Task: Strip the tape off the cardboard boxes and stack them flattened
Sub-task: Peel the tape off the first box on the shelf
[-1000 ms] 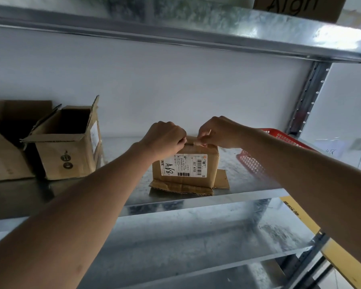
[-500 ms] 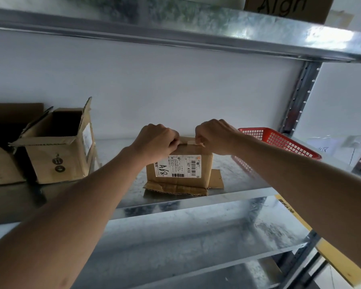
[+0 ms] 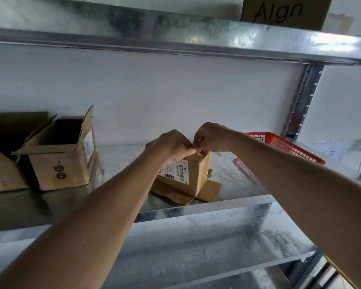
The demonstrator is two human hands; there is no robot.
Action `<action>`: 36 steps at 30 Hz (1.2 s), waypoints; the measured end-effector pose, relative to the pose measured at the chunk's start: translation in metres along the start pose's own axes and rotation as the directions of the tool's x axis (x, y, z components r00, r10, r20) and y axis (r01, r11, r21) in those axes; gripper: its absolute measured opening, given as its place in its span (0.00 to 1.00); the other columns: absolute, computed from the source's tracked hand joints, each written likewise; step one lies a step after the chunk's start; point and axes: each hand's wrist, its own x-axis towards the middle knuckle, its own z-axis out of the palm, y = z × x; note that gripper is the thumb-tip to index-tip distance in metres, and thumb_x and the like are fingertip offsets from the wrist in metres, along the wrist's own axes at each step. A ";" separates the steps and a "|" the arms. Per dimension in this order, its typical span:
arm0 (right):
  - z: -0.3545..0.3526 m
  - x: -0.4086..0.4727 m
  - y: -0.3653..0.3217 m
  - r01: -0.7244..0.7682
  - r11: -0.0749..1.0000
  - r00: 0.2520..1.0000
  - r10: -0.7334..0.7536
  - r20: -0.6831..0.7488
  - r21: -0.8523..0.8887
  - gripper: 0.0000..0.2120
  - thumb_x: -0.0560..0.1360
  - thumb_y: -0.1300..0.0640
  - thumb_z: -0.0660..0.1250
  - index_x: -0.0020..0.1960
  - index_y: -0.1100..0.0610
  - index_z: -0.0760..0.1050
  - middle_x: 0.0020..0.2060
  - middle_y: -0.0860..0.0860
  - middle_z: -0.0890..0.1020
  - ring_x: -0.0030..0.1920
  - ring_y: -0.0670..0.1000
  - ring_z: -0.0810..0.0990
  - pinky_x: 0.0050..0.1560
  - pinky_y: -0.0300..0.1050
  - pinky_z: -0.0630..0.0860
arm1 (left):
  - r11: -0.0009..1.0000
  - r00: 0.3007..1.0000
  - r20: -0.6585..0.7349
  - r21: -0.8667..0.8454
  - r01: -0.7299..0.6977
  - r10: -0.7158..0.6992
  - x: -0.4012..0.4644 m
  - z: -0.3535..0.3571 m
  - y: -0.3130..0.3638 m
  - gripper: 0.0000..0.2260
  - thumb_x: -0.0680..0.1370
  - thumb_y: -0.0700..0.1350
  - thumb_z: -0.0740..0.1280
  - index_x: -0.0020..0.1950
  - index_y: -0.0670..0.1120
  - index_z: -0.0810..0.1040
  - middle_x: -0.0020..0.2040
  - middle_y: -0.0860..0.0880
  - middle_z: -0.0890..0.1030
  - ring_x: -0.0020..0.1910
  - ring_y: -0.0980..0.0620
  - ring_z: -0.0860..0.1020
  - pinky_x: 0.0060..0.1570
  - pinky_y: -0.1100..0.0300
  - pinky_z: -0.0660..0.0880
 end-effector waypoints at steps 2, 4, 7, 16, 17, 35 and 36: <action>0.004 0.001 0.004 0.029 0.999 0.999 -0.028 -0.031 0.029 0.04 0.78 0.55 0.72 0.44 0.49 0.83 0.43 0.46 0.85 0.46 0.46 0.81 0.41 0.41 0.73 | 0.990 0.999 0.013 -0.135 0.038 -0.036 -0.002 0.000 -0.005 0.04 0.77 0.51 0.74 0.48 0.60 0.87 0.47 0.56 0.86 0.51 0.53 0.81 0.60 0.49 0.79; 0.005 -0.001 0.008 0.059 0.996 0.996 -0.054 -0.070 0.072 0.03 0.79 0.54 0.72 0.47 0.48 0.83 0.44 0.45 0.84 0.46 0.47 0.80 0.39 0.39 0.71 | 0.983 0.999 -0.021 -0.178 0.045 -0.049 0.000 0.003 -0.009 0.05 0.77 0.48 0.75 0.45 0.59 0.87 0.46 0.57 0.86 0.50 0.54 0.81 0.57 0.53 0.80; 0.003 -0.014 0.012 0.095 0.992 0.993 -0.088 -0.083 0.086 0.10 0.76 0.44 0.74 0.50 0.50 0.85 0.46 0.44 0.84 0.48 0.45 0.80 0.46 0.42 0.76 | 0.998 0.991 -0.134 -0.059 -0.007 -0.001 0.002 0.010 -0.006 0.08 0.79 0.44 0.72 0.49 0.56 0.88 0.46 0.59 0.84 0.47 0.57 0.81 0.41 0.61 0.76; 0.013 -0.023 0.009 0.040 0.994 0.989 -0.054 -0.136 -0.105 0.19 0.79 0.42 0.70 0.50 0.59 0.82 0.46 0.52 0.83 0.47 0.52 0.80 0.41 0.44 0.76 | 0.899 0.904 -0.292 0.399 -0.181 0.312 -0.007 0.025 -0.006 0.07 0.83 0.44 0.66 0.49 0.49 0.82 0.42 0.52 0.84 0.40 0.51 0.81 0.37 0.60 0.69; 0.013 -0.023 0.009 0.040 0.986 0.994 -0.055 -0.091 -0.159 0.20 0.82 0.41 0.65 0.50 0.59 0.80 0.46 0.53 0.82 0.47 0.53 0.80 0.44 0.47 0.77 | 0.903 0.895 -0.309 0.384 -0.193 0.322 -0.008 0.027 -0.008 0.06 0.84 0.45 0.65 0.49 0.50 0.81 0.42 0.51 0.84 0.39 0.52 0.80 0.36 0.62 0.67; -0.003 -0.001 0.020 0.241 0.959 0.949 -0.201 0.241 -0.150 0.13 0.82 0.51 0.61 0.53 0.55 0.81 0.45 0.51 0.84 0.43 0.48 0.81 0.39 0.39 0.72 | 0.920 0.959 -0.023 0.289 -0.265 0.283 -0.005 0.006 -0.012 0.11 0.85 0.50 0.62 0.63 0.52 0.81 0.60 0.50 0.81 0.56 0.49 0.79 0.57 0.47 0.78; -0.005 0.000 0.021 0.226 0.968 0.948 -0.192 0.252 -0.113 0.12 0.82 0.51 0.61 0.50 0.55 0.81 0.43 0.51 0.84 0.40 0.47 0.80 0.38 0.37 0.71 | 0.921 0.958 0.014 0.271 -0.279 0.287 -0.005 0.005 -0.014 0.12 0.86 0.50 0.61 0.65 0.52 0.80 0.62 0.51 0.81 0.58 0.49 0.79 0.58 0.49 0.77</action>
